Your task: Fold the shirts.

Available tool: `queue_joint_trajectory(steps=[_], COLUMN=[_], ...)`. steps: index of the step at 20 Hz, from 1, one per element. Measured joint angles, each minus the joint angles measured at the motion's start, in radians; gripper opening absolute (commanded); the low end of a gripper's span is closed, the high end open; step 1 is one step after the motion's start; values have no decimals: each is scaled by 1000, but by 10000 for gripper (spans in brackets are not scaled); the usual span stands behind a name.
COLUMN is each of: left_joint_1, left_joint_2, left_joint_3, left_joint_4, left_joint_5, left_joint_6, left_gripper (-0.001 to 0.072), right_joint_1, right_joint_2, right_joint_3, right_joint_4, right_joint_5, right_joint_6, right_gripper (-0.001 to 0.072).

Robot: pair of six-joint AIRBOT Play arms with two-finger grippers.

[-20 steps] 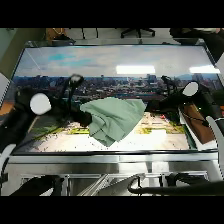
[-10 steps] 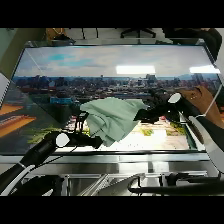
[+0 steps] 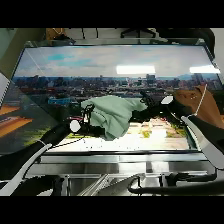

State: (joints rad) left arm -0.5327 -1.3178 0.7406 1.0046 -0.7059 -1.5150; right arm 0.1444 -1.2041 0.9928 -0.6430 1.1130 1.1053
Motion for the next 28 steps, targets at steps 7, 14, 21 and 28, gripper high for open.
queue_joint_trajectory(steps=[7,14,21,28], left_joint_1=[189,482,775,703], left_joint_2=[227,555,726,558], left_joint_3=[213,564,645,426], left_joint_4=[113,215,220,86], left_joint_5=[-261,-483,-623,-587], left_joint_6=[36,92,206,283], left_gripper=[7,8,8,9], right_joint_1=[-226,-538,-638,-485], right_joint_2=[177,374,509,387], right_joint_3=[224,507,554,386], right_joint_4=[204,521,547,383], right_joint_5=[147,218,214,158], right_joint_6=[-46,-79,-85,-93], right_gripper=[21,21,21,21])
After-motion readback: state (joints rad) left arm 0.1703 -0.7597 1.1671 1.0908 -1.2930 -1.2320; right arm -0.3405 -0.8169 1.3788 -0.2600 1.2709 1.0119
